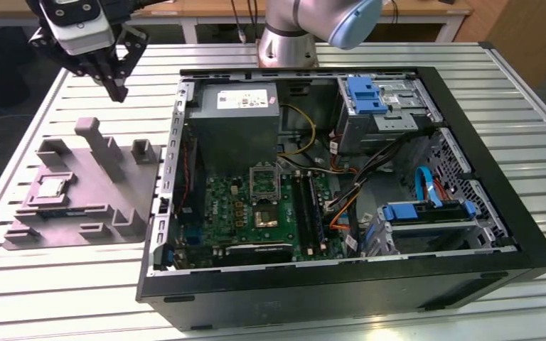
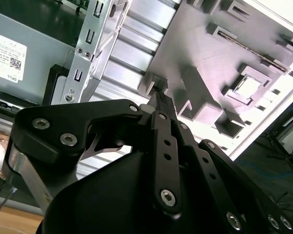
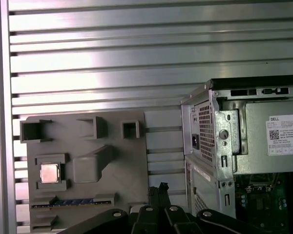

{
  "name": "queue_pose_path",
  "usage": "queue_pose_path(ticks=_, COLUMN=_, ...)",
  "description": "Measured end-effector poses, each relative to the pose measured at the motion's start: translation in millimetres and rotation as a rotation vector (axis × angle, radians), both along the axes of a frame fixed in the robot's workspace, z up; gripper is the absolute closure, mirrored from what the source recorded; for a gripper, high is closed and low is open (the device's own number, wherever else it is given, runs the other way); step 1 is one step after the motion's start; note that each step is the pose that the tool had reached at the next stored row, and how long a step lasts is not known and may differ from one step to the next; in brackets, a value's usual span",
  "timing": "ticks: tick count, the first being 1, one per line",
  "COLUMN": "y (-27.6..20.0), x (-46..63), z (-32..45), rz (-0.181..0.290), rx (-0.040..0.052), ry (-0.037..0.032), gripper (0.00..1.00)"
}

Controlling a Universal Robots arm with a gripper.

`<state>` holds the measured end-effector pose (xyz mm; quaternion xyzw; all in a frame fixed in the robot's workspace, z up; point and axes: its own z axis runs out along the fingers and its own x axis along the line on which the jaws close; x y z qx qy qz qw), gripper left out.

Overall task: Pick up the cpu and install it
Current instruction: 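Reach for the cpu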

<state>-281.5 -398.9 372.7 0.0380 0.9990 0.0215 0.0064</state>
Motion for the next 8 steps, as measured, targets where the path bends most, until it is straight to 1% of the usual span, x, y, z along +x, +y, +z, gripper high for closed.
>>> queue_pose_path(ticks=8, y=0.0, x=-3.8, z=-0.7, rz=0.0, rx=0.0, ry=0.003, gripper=0.89)
